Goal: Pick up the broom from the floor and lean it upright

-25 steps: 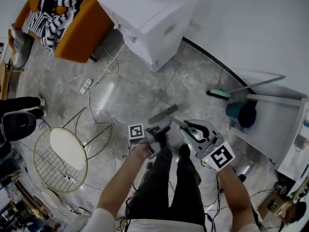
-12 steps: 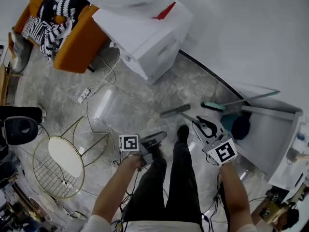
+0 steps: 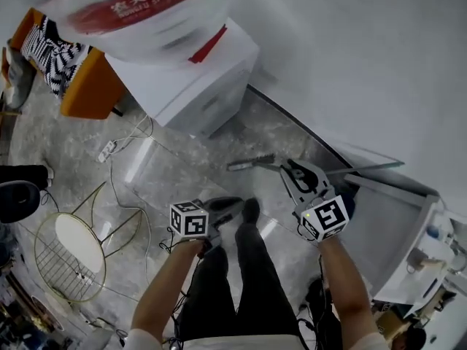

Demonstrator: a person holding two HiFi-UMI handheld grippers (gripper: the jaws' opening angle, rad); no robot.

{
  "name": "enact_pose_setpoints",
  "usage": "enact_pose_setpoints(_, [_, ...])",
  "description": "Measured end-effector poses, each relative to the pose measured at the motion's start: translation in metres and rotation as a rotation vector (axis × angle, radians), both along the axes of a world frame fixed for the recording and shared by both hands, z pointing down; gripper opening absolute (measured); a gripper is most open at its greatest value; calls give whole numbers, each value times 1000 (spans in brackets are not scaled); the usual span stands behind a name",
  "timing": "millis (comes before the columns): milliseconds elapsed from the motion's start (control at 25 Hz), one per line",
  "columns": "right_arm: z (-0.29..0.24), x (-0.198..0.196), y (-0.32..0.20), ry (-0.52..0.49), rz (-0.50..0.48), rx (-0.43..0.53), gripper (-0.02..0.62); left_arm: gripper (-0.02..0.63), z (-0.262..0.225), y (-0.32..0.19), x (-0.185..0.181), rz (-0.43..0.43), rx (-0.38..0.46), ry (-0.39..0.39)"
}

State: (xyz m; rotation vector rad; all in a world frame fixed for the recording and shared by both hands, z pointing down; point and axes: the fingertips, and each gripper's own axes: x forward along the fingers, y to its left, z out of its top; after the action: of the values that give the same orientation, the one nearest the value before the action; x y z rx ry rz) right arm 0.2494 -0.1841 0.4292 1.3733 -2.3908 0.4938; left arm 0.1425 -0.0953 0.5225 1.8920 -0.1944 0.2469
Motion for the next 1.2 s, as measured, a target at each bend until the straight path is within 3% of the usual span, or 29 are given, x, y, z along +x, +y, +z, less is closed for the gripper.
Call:
enact_pose_setpoints(200, [15, 45, -39, 7, 106, -71, 80, 29, -8, -16, 39, 102, 168, -103])
enact_pose_setpoints(320, [21, 84, -58, -1, 198, -92, 80, 28, -11, -21, 64, 133, 217, -128])
enact_pose_setpoints(560, [48, 155, -89, -5, 350, -144, 80, 29, -3, -30, 92, 147, 226, -150])
enact_pose_setpoints(800, [62, 207, -121, 4, 454, -107, 83, 28, 6, -42, 109, 148, 221, -161])
enact_pose_setpoints(1000, [79, 247, -126, 38, 605, -110, 84, 28, 12, -39, 113, 149, 202, -168])
enact_pose_setpoints(1200, [102, 267, -131, 109, 607, -161, 87, 28, 23, -34, 114, 158, 185, -177])
